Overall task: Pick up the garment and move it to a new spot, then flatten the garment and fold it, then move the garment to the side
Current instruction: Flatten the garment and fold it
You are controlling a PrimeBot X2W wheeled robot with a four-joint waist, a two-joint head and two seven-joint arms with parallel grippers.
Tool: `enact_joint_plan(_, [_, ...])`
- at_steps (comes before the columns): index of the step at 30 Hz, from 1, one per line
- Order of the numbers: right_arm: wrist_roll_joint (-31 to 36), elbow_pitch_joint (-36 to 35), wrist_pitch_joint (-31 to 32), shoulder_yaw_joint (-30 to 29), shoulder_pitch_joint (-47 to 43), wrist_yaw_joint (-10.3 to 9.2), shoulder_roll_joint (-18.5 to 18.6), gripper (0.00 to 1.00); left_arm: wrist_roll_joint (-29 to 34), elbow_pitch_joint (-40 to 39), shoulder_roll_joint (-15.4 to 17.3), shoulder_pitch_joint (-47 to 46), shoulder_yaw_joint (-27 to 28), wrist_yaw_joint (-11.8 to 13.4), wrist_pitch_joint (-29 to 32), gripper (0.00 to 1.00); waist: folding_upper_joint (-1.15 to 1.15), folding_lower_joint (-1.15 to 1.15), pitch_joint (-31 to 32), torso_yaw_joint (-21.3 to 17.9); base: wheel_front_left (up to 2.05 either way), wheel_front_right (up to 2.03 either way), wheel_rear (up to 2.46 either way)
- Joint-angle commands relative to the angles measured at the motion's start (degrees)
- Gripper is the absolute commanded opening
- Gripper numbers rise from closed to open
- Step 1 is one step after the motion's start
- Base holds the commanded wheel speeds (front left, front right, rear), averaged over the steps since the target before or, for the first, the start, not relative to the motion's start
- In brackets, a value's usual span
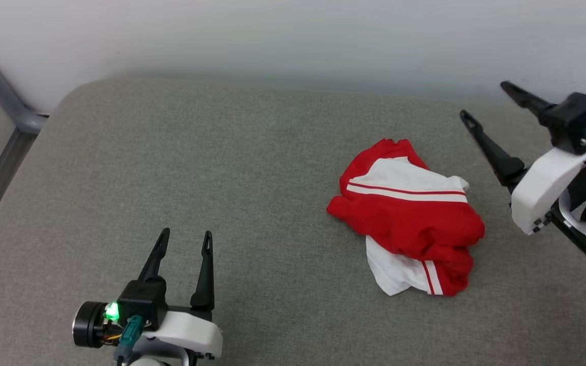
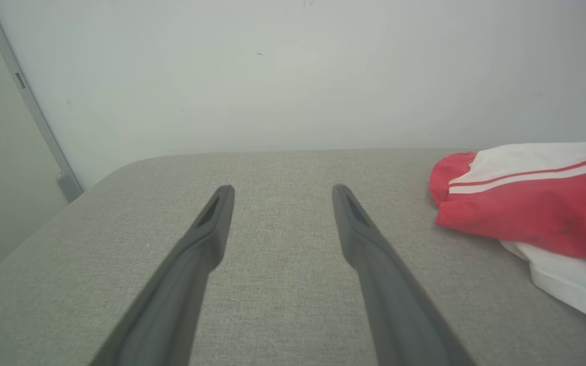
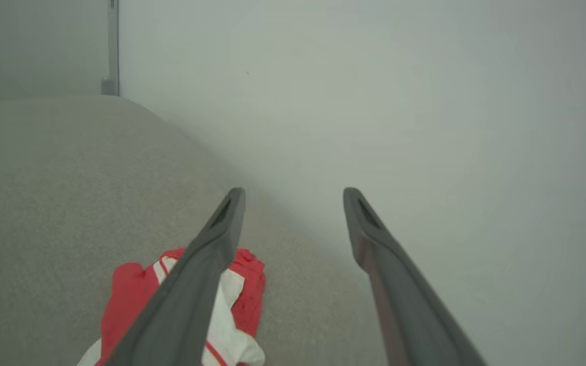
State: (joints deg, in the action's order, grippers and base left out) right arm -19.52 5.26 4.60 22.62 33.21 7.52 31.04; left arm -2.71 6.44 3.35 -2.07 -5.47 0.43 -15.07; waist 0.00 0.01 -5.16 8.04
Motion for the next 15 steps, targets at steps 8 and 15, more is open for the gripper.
enact_joint_plan(8, [-16.92, 2.03, 27.36, 20.46, 13.36, -0.07, 10.84, 1.0, -1.15, -1.03, -0.4, -3.97, -1.29, 0.42, -0.15, 1.0, 0.0, -0.01, -6.58, 3.25, 0.0, 0.0, 0.0])
enact_joint_plan(15, [-22.35, 6.46, 36.31, 31.11, 19.19, -0.06, 12.33, 1.0, -3.15, -1.32, -0.47, -6.92, -3.82, 1.34, -0.15, 1.0, 0.0, -0.01, -11.52, 5.48, 0.0, 0.0, 0.0])
